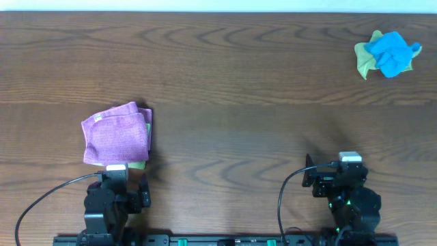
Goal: Fold the cloth
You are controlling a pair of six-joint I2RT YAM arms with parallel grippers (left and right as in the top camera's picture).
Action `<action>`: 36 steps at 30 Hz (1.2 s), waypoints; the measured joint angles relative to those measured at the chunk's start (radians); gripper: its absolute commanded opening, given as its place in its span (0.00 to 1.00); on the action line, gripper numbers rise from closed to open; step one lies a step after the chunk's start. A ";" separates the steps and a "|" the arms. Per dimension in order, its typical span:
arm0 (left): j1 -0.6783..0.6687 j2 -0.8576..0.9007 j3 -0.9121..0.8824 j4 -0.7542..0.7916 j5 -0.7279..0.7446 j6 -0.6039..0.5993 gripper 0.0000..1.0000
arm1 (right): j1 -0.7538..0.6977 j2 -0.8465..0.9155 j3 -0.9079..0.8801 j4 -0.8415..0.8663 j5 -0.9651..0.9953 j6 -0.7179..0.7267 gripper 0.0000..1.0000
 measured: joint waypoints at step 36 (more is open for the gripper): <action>0.000 0.000 0.000 0.000 0.000 0.000 0.95 | -0.006 0.097 0.042 0.074 0.001 0.019 0.99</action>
